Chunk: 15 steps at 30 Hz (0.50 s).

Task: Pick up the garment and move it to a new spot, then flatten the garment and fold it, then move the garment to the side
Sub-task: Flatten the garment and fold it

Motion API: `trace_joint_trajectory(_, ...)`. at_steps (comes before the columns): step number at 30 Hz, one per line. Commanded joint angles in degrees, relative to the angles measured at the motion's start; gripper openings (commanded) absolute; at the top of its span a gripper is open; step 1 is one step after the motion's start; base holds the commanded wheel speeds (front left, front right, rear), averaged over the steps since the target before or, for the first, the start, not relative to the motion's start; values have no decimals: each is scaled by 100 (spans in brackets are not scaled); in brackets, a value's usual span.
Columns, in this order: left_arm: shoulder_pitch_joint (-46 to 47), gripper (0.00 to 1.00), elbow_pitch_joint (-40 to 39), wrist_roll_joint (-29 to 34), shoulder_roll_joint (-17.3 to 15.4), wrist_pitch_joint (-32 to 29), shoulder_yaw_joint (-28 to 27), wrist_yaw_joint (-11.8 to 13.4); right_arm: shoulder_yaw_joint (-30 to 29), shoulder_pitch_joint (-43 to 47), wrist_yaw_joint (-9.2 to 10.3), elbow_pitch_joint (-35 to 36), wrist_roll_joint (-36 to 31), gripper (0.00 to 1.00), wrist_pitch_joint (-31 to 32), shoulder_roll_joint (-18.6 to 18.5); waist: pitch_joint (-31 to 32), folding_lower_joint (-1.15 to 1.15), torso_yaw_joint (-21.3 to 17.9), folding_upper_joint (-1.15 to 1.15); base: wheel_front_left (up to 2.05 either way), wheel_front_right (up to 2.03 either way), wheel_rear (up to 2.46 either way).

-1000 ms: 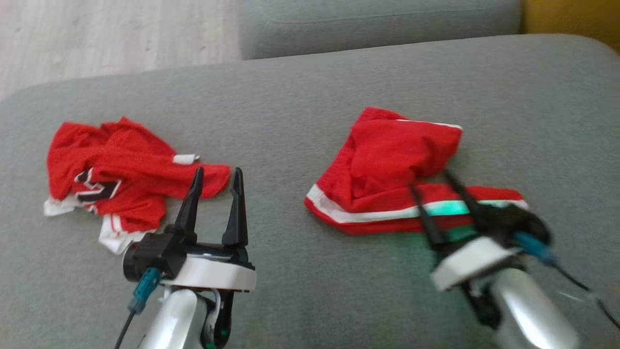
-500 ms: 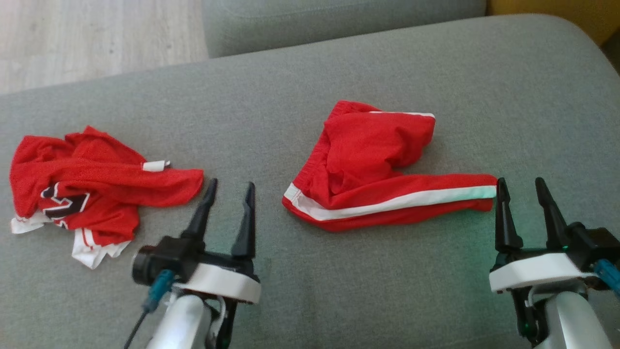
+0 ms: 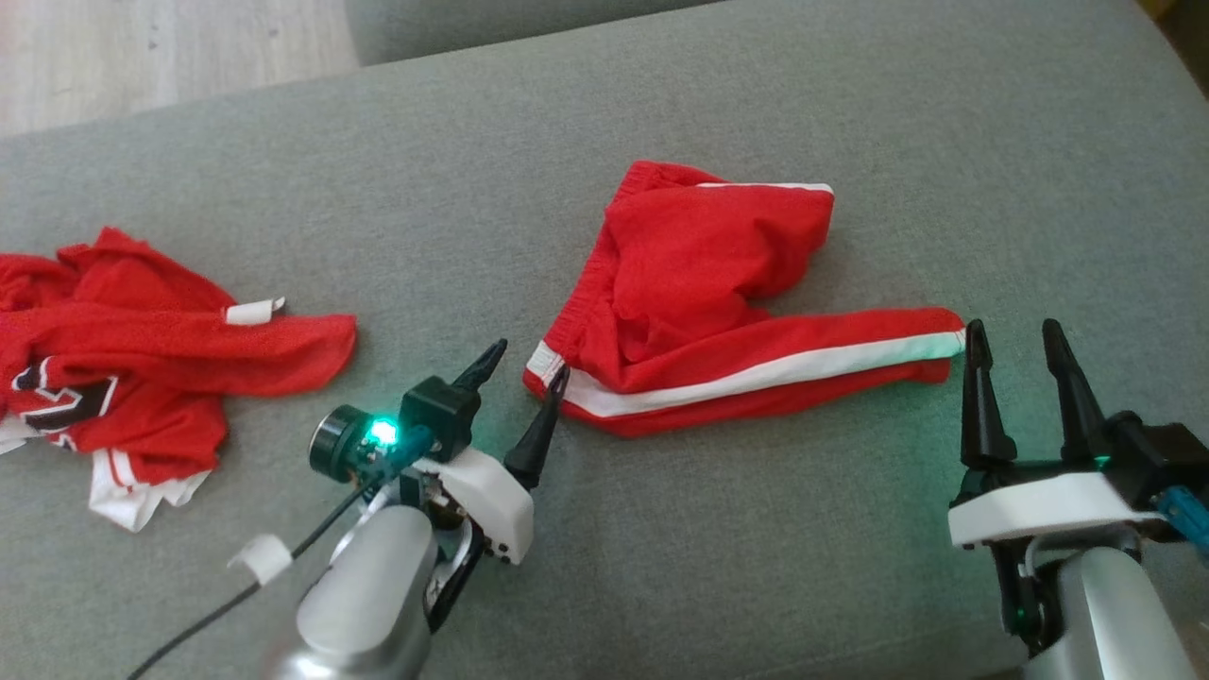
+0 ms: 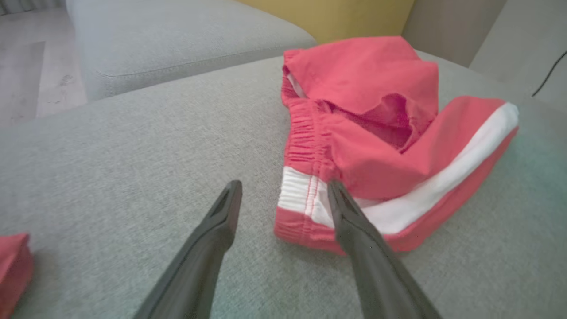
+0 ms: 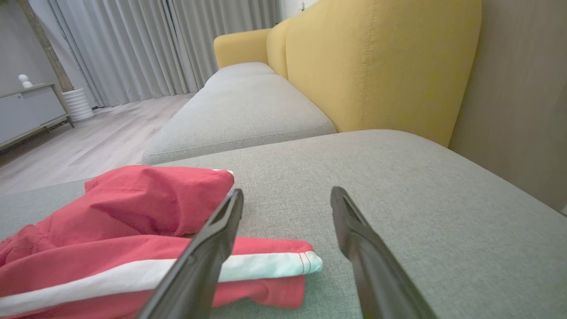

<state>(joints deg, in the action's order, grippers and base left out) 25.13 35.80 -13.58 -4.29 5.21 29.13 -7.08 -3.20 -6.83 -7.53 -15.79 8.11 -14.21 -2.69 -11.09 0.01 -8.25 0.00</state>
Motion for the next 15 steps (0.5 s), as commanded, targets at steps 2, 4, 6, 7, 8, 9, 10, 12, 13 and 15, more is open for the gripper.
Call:
trace_joint_trajectory(2,345,100,18,-48,-132,-89,-37,-15,157,-192,4,182,54,100,-78,-21,-44,-1,-56,0,0,0,0)
trace_joint_trajectory(4,430,100,134,-86,-158,-175,42,-23,167,-199,4,178,74,100,-78,-21,-57,-1,-82,0,0,0,0)
trace_joint_trajectory(6,493,100,216,-124,-180,-206,89,-27,167,-203,4,177,89,100,-78,-20,-64,-1,-101,0,0,0,0)
trace_joint_trajectory(7,516,100,247,-144,-188,-207,110,-29,167,-202,4,176,95,100,-78,-20,-64,-1,-108,0,0,0,0)
trace_joint_trajectory(8,535,100,272,-165,-194,-199,128,-30,169,-202,4,175,99,100,-78,-20,-64,-1,-115,0,0,0,0)
trace_joint_trajectory(9,552,100,296,-185,-200,-192,150,-32,170,-201,4,173,102,100,-78,-20,-64,-1,-119,0,0,0,0)
trace_joint_trajectory(10,567,100,320,-202,-205,-192,180,-33,170,-199,4,170,103,100,-78,-20,-64,-1,-122,0,0,0,0)
trace_joint_trajectory(12,592,71,363,-248,-204,-188,243,-35,171,-198,4,162,102,100,-78,-20,-61,-1,-123,0,0,0,0)
trace_joint_trajectory(13,613,0,389,-293,-199,-162,311,-37,172,-205,4,149,94,100,-78,-20,-57,-1,-123,0,0,0,0)
trace_joint_trajectory(15,627,0,386,-334,-195,-87,357,-38,168,-214,4,134,82,100,-78,-20,-48,-1,-117,0,0,0,0)
